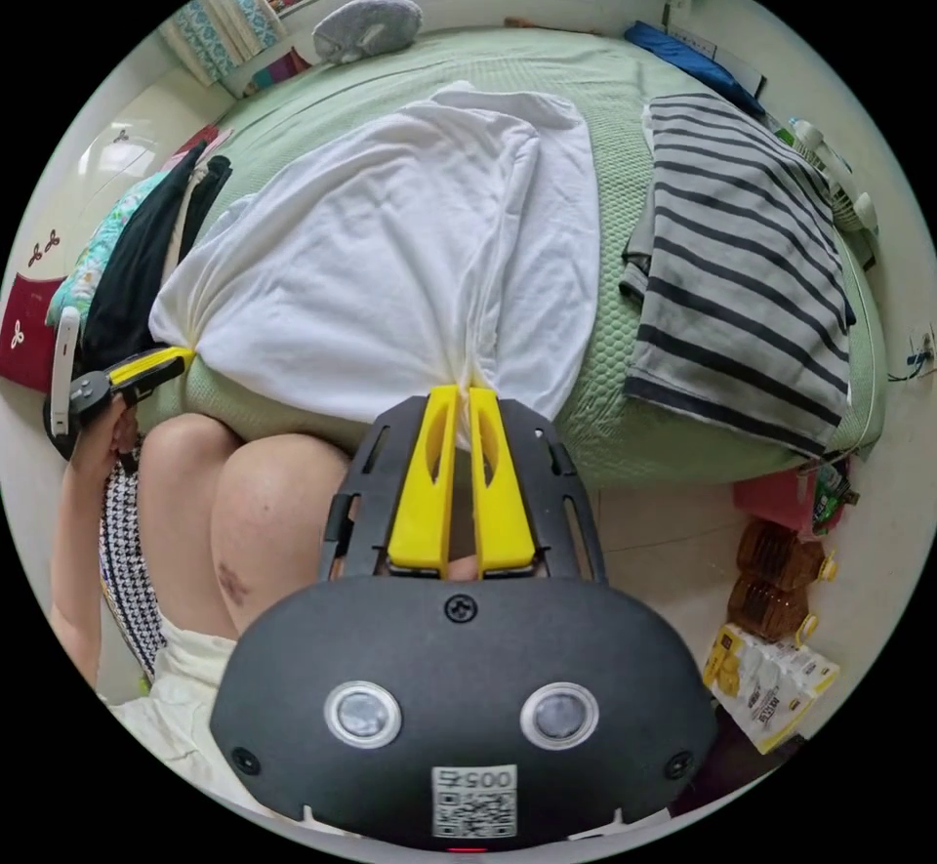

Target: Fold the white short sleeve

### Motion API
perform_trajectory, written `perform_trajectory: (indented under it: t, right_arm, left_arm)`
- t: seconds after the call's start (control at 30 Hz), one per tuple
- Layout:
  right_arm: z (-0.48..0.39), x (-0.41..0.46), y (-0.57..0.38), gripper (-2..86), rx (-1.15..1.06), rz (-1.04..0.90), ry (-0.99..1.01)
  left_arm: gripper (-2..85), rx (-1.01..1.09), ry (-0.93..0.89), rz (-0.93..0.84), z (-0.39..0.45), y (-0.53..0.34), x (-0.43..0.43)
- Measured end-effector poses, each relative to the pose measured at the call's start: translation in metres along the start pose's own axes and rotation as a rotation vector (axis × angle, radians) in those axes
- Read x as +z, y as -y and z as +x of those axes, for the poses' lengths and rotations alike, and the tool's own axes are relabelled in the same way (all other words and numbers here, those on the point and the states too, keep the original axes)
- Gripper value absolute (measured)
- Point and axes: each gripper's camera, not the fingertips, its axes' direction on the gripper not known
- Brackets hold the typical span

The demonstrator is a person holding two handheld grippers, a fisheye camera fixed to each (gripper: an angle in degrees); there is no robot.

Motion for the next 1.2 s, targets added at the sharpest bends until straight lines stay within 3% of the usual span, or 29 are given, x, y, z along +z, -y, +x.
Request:
perform_trajectory:
  t: [0.27, 0.5, 0.67, 0.9, 1.2]
  right_arm:
    - [-0.018, 0.004, -0.018, -1.4, -0.114, -0.131, -0.062]
    - [-0.024, -0.009, -0.011, -0.6, -0.15, -0.163, -0.036]
    - [-0.029, -0.033, 0.005, 5.3, -0.196, -0.091, -0.044]
    - [-0.021, -0.052, 0.062, 8.9, -0.122, 0.062, 0.006]
    - [-0.005, -0.03, 0.161, 10.7, 0.015, 0.092, -0.127]
  left_arm:
    - [0.2, 0.107, 0.005, 0.007, 0.018, -0.024, -0.004]
    - [0.3, -0.005, -0.116, 0.063, -0.008, -0.033, -0.019]
    - [2.2, -0.042, -0.127, 0.176, -0.03, -0.023, -0.054]
    - [10.0, -0.041, -0.157, 0.272, -0.053, 0.046, -0.07]
    - [13.0, 0.012, -0.077, 0.181, -0.052, 0.136, -0.051]
